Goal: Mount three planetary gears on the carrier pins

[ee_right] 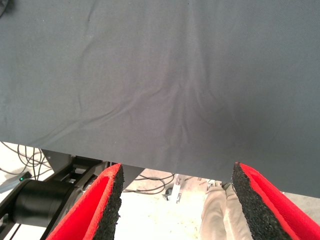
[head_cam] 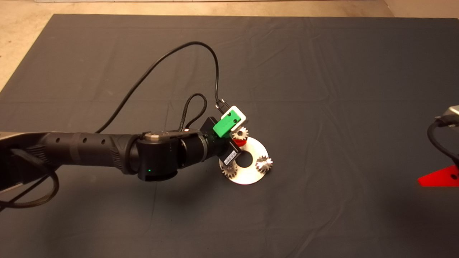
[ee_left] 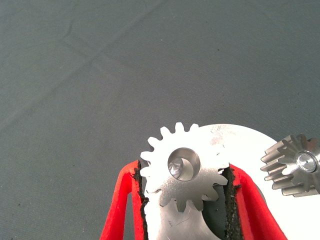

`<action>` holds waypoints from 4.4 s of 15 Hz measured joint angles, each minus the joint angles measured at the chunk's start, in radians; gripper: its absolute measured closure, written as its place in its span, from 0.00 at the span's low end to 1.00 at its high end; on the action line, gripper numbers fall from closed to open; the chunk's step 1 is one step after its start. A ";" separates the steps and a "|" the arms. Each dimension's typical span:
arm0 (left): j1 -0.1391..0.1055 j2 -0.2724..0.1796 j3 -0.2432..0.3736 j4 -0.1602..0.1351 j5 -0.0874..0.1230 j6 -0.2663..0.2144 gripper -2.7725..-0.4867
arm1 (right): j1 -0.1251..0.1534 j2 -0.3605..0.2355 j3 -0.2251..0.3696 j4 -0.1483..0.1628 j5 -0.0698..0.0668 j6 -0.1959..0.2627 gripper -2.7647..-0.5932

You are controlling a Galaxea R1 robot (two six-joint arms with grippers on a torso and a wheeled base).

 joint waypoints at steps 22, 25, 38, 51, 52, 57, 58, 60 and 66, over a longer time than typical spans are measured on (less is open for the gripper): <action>0.042 0.002 0.003 0.016 0.001 0.000 0.95 | 0.000 0.000 0.000 0.000 0.000 0.000 0.54; 0.042 0.003 0.003 0.016 0.000 0.000 0.95 | 0.000 0.000 0.000 0.000 0.000 0.000 0.54; 0.036 0.037 -0.085 0.021 -0.027 0.000 0.95 | 0.000 -0.002 0.000 0.000 0.000 0.000 0.54; 0.039 0.050 -0.085 0.022 -0.006 0.000 0.91 | 0.000 -0.002 0.000 0.000 0.001 -0.004 0.54; 0.039 0.050 -0.085 0.022 -0.006 0.000 0.91 | 0.000 -0.002 0.000 0.000 0.001 -0.004 0.54; 0.039 0.050 -0.085 0.022 -0.006 0.000 0.81 | 0.000 -0.002 0.000 0.000 0.001 -0.004 0.54; 0.039 0.050 -0.085 0.022 -0.008 0.000 0.78 | 0.000 -0.002 0.000 0.000 0.001 -0.004 0.54; 0.039 0.050 -0.084 0.023 -0.015 0.000 0.77 | 0.000 -0.002 0.000 0.000 0.001 -0.005 0.54; 0.039 0.050 -0.066 0.023 -0.016 0.000 0.62 | 0.000 -0.002 0.000 0.000 0.001 -0.006 0.54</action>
